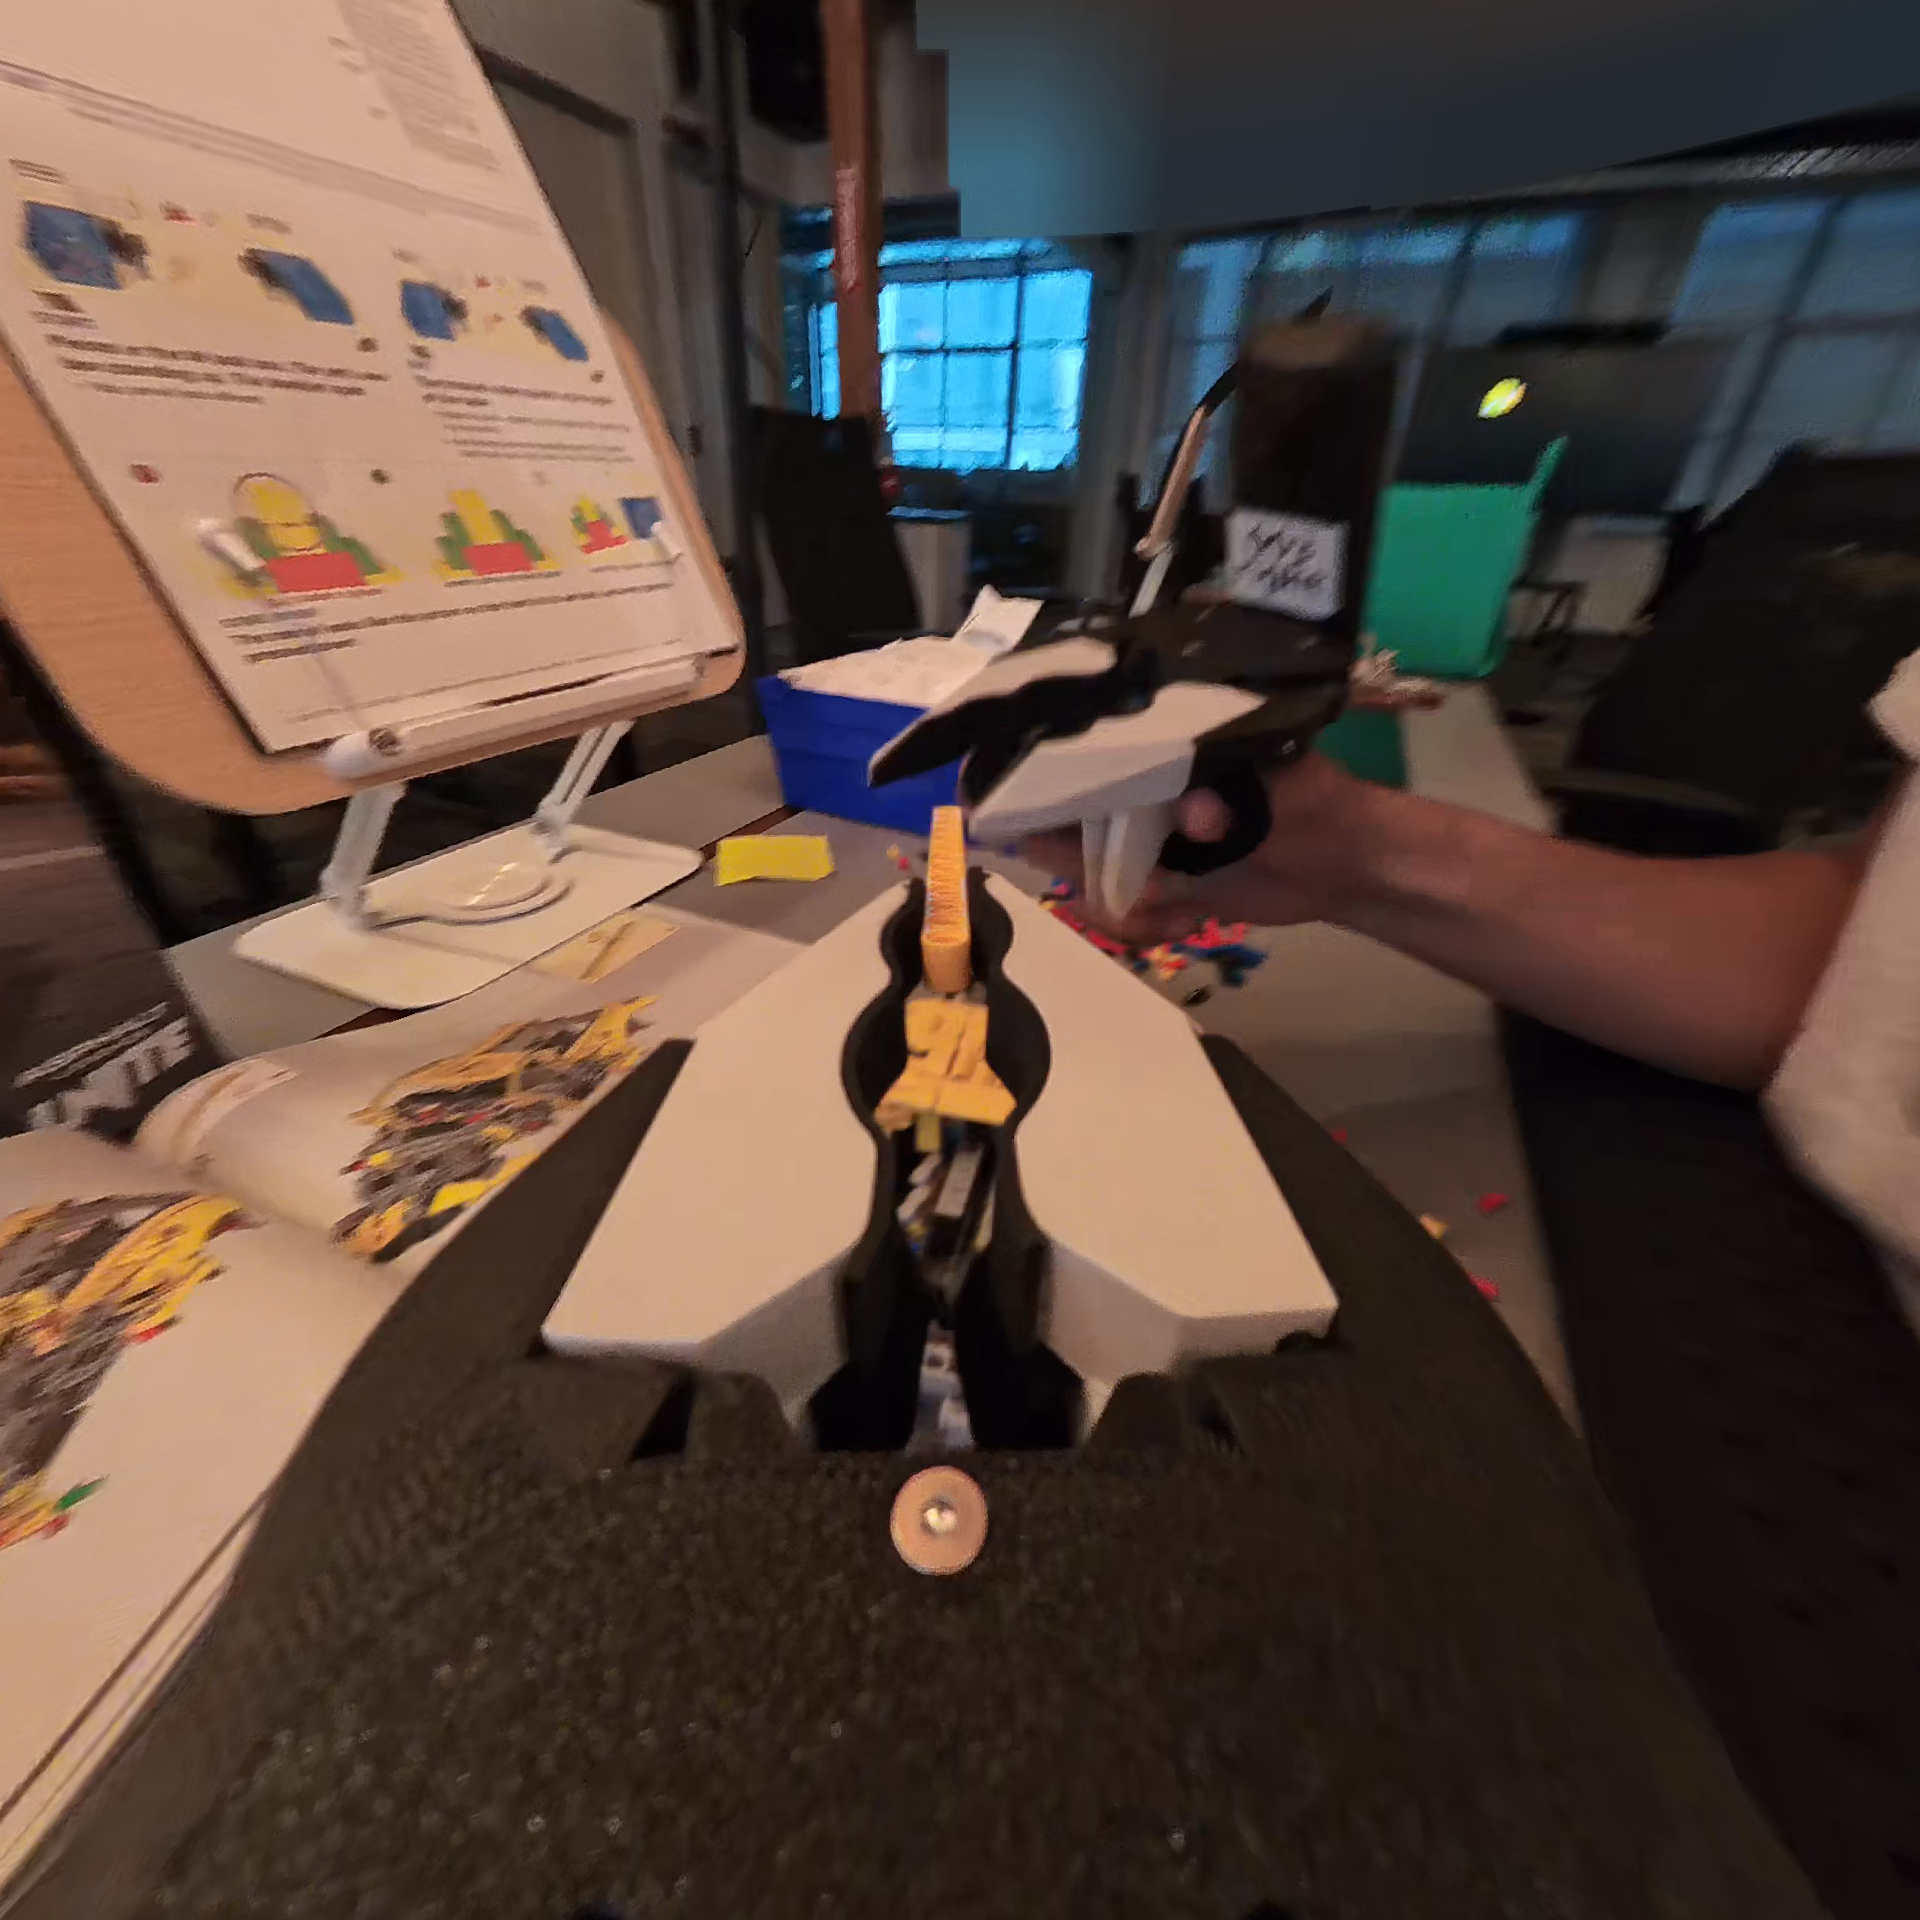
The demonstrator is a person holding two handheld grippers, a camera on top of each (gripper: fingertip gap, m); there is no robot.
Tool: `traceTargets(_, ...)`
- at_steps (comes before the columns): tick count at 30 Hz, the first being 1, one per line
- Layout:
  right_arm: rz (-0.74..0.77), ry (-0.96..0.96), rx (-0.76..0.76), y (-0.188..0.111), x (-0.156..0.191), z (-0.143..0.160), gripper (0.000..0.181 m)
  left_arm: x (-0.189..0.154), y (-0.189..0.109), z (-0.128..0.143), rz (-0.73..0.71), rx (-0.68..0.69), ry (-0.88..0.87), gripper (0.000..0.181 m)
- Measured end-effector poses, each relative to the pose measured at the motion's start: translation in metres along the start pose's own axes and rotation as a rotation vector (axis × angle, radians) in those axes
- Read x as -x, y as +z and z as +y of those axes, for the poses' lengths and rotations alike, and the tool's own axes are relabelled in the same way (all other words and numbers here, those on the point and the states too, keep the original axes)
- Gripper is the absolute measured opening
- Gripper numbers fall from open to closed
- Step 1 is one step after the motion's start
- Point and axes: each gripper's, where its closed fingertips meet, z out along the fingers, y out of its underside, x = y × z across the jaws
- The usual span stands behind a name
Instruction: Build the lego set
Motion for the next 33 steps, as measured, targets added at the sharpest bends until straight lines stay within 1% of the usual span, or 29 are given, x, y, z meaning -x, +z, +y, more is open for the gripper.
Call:
traceTargets(1, -0.064, 0.038, -0.007, -0.002, 0.004, 0.003, 0.034, -0.004, -0.001, -0.005, 0.033, -0.03, -0.02, 0.007)
traceTargets(3, -0.226, 0.163, -0.042, -0.007, 0.02, 0.003, 0.033, -0.011, -0.003, -0.011, 0.088, -0.068, -0.053, 0.007)
traceTargets(4, -0.268, 0.21, -0.08, -0.009, 0.024, -0.003, 0.031, -0.014, -0.003, -0.013, 0.109, -0.081, -0.067, 0.007)
traceTargets(5, -0.299, 0.239, -0.126, -0.011, 0.026, -0.01, 0.023, -0.016, -0.004, -0.014, 0.129, -0.089, -0.078, 0.007)
traceTargets(6, -0.321, 0.249, -0.155, -0.014, 0.028, -0.014, 0.012, -0.017, -0.005, -0.015, 0.142, -0.093, -0.086, 0.007)
traceTargets(9, -0.341, 0.255, -0.145, -0.015, 0.03, -0.014, 0.011, -0.019, -0.005, -0.016, 0.149, -0.095, -0.082, 0.007)
traceTargets(12, -0.373, 0.293, -0.14, -0.016, 0.032, -0.013, 0.011, -0.02, -0.005, -0.019, 0.16, -0.125, -0.108, 0.007)
traceTargets(15, -0.375, 0.276, -0.139, -0.014, 0.036, -0.01, 0.012, -0.021, -0.005, -0.02, 0.168, -0.123, -0.11, 0.007)
traceTargets(19, -0.445, 0.313, -0.138, -0.018, 0.04, -0.016, 0.008, -0.023, -0.007, -0.023, 0.202, -0.148, -0.154, 0.007)
traceTargets(20, -0.458, 0.323, -0.143, -0.018, 0.041, -0.016, 0.008, -0.022, -0.007, -0.023, 0.208, -0.154, -0.172, 0.008)
traceTargets(22, -0.464, 0.344, -0.172, -0.018, 0.041, -0.018, 0.006, -0.021, -0.006, -0.024, 0.216, -0.161, -0.214, 0.027)
traceTargets(24, -0.48, 0.369, -0.203, -0.017, 0.043, -0.022, 0.005, -0.023, -0.004, -0.021, 0.24, -0.147, -0.241, 0.027)
traceTargets(27, -0.505, 0.347, -0.186, -0.014, 0.051, -0.02, 0.005, -0.026, 0.002, -0.017, 0.239, -0.139, -0.24, 0.023)
traceTargets(29, -0.518, 0.361, -0.218, -0.014, 0.054, -0.026, 0.005, -0.03, 0.005, -0.015, 0.265, -0.136, -0.269, 0.021)
traceTargets(33, -0.521, 0.346, -0.215, -0.011, 0.058, -0.024, 0.005, -0.034, 0.01, -0.016, 0.287, -0.166, -0.31, 0.013)
